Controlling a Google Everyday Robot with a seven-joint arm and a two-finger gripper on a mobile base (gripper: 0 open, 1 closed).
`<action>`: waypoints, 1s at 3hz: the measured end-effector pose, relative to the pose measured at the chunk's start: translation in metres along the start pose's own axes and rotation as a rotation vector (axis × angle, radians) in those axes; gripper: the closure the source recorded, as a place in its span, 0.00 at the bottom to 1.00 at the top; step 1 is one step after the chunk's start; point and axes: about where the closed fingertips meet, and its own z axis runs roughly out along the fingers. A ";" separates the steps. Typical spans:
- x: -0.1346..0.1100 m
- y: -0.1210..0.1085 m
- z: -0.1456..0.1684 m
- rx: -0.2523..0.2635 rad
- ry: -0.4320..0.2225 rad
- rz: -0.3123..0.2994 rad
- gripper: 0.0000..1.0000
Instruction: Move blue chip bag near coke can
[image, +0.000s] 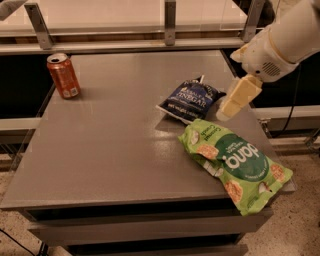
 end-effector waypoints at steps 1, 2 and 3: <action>-0.005 -0.009 0.003 0.031 -0.019 0.000 0.00; -0.005 -0.009 0.003 0.031 -0.020 0.000 0.00; -0.007 -0.011 0.004 0.032 -0.041 0.022 0.00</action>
Offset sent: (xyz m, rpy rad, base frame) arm 0.0096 0.0025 0.0027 0.0125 -0.0328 -0.0094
